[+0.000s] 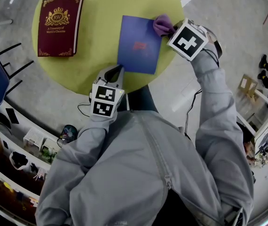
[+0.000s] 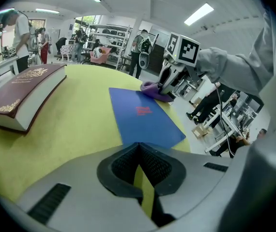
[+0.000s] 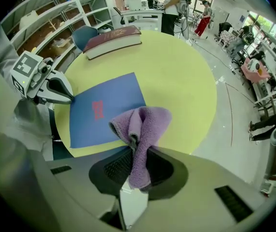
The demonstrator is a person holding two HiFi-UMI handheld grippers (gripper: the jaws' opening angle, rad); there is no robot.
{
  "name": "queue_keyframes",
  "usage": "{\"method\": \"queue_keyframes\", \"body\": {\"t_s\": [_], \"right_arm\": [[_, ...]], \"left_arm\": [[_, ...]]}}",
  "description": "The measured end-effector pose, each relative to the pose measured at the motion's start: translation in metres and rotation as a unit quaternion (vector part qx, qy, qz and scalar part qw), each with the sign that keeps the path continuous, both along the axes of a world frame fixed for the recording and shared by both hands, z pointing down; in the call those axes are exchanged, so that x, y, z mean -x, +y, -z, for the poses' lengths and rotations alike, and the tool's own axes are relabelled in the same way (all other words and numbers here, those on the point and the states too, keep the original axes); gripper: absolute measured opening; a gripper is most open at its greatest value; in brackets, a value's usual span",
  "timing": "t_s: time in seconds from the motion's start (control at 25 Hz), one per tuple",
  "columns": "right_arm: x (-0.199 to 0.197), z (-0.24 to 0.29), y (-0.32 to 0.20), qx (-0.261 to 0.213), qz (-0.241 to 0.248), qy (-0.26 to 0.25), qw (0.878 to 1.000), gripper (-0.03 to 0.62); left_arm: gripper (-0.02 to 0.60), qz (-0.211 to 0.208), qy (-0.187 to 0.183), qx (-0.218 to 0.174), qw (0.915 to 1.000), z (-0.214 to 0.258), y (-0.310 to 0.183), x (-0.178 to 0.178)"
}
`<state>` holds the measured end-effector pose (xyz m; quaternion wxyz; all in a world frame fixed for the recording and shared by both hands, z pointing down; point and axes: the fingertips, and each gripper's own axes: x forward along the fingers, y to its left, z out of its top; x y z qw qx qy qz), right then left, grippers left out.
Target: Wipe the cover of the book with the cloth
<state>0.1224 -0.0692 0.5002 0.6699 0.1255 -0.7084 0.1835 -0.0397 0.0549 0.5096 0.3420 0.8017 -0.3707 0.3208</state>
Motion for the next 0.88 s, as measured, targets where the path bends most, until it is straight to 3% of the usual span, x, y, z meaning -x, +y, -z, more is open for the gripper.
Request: {"method": "queue_keyframes", "body": {"t_s": [0.36, 0.64, 0.88], "right_arm": [[0.02, 0.024, 0.001, -0.039, -0.02, -0.051, 0.998, 0.087], [0.065, 0.044, 0.006, -0.065, 0.004, -0.108, 0.992, 0.087], [0.105, 0.052, 0.012, -0.06, 0.025, -0.133, 0.989, 0.087]], "left_arm": [[0.017, 0.0, -0.003, -0.003, 1.0, 0.0, 0.001, 0.0], [0.017, 0.003, -0.003, -0.003, 1.0, 0.001, 0.001, 0.0], [0.017, 0.005, -0.002, -0.002, 1.0, 0.001, 0.001, 0.0]]}}
